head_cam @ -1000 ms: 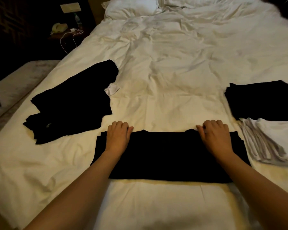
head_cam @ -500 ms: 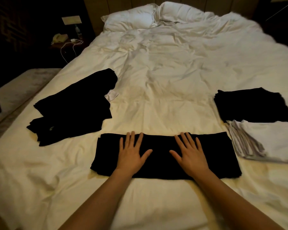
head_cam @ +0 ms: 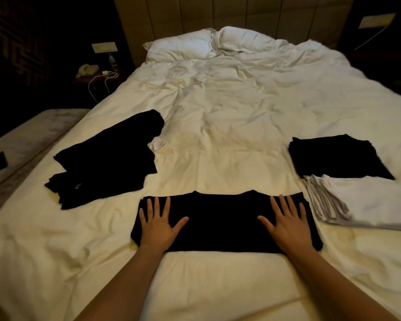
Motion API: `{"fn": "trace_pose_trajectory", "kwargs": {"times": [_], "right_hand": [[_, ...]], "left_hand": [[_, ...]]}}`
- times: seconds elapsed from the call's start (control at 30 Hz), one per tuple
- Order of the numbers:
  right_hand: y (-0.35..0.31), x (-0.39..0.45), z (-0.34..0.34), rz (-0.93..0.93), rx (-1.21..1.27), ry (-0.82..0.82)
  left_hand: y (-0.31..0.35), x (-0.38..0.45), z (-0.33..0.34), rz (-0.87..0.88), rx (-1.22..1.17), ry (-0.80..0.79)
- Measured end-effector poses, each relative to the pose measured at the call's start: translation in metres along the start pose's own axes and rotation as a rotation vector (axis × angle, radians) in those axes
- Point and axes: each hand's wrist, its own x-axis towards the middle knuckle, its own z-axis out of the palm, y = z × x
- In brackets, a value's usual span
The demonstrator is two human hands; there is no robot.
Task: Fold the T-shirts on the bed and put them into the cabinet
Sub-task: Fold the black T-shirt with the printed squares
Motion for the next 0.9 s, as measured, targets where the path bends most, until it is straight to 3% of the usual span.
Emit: {"fn": "trace_pose_trajectory", "kwargs": {"times": [0.17,0.27,0.37,0.53,0.7,0.8,0.9], "right_hand": [[0.002,-0.005,0.003,-0.077,0.045,0.052],[0.002,-0.023,0.010,-0.119,0.228,0.325],[0.003,-0.035,0.013,-0.027,0.344,0.580],[0.024,-0.045,0.008,0.297,0.512,0.516],[0.040,-0.043,-0.001,0.474,0.618,0.352],[0.044,-0.040,-0.005,0.504,0.667,0.366],[0.043,-0.039,-0.001,0.407,0.597,0.504]], "left_hand": [[0.006,0.000,-0.007,0.045,0.114,0.002],[0.017,-0.005,-0.005,0.209,0.101,0.075],[0.047,-0.019,0.000,0.406,0.055,0.070],[0.117,-0.036,-0.002,0.558,0.073,-0.067],[0.180,-0.048,0.005,0.660,0.010,-0.118],[0.216,-0.054,0.002,0.702,-0.096,-0.160],[0.248,-0.057,-0.001,0.670,-0.325,-0.190]]}}
